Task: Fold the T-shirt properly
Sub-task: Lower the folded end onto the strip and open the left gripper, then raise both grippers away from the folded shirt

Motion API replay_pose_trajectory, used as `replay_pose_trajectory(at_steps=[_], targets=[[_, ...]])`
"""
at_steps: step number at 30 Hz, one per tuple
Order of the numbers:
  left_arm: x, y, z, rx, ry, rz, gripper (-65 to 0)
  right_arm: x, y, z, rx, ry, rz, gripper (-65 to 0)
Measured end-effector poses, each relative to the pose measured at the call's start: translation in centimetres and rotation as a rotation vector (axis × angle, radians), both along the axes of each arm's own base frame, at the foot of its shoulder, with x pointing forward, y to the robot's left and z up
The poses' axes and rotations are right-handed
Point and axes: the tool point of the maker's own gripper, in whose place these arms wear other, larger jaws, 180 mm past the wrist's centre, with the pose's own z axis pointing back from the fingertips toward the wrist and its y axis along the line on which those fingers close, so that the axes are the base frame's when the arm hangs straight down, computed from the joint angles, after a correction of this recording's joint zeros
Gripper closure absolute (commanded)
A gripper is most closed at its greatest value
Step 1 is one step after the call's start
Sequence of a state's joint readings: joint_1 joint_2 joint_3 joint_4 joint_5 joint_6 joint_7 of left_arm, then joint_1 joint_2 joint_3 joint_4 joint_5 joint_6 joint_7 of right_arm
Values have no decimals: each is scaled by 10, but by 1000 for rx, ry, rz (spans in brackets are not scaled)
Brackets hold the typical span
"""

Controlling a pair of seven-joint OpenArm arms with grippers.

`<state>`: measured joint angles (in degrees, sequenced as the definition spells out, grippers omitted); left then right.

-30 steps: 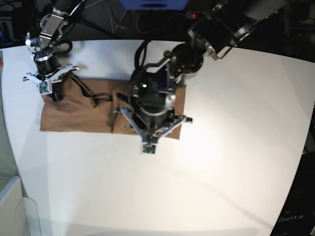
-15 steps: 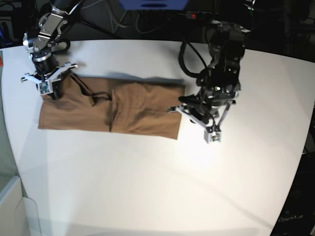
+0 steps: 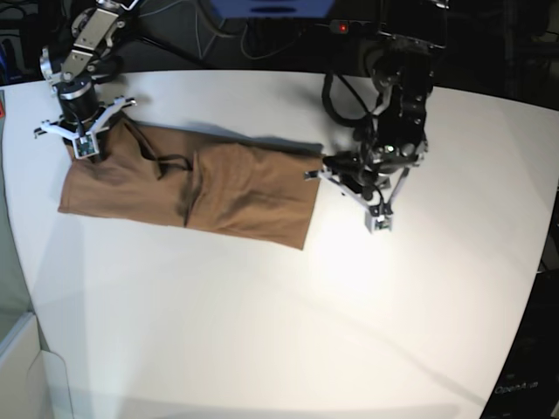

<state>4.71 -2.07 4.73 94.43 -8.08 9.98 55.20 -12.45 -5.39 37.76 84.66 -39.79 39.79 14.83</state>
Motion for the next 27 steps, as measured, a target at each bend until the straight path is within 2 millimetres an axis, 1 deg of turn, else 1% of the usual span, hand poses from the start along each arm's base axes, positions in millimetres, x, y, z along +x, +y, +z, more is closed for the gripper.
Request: replay_pose_trajectory(at_steps=[4,7,8,11,13,17,20,22,24,25,27], targets=[[-11,11,5,3,-1,13,-22,6,15,-1,10,-2,47,-54],[-5,17,19,7,-55,10,-22,11,26,-2,19,-3,80,-54],[-4,21,20,10,-60,19,-22,11,28,-1,20,-5,82,-54],[-12,33,12,37,-35,16,-22,12,26,2,6,-3,87,-54],[-15,38,9,50,-24,19,-22,13,21,12,-26,-11,86,-54],[-15,41,2,58,-6,14,-22,27,15,45,-85,-97,96,-54],[-19,47,-6,61,21,22,-22,34,10,62,-116,-136,92,-61],[-14,56,-3,65,13,31,-22,35,0,65,-121,-143,59,-62],[-1,65,6,80,-34,36,-22,37,-17,66,-120,-151,0,-62],[4,66,9,81,-40,37,-22,38,-23,66,-118,-155,-25,-62],[10,67,12,80,-49,38,-22,39,-30,63,-104,-153,-56,-64]])
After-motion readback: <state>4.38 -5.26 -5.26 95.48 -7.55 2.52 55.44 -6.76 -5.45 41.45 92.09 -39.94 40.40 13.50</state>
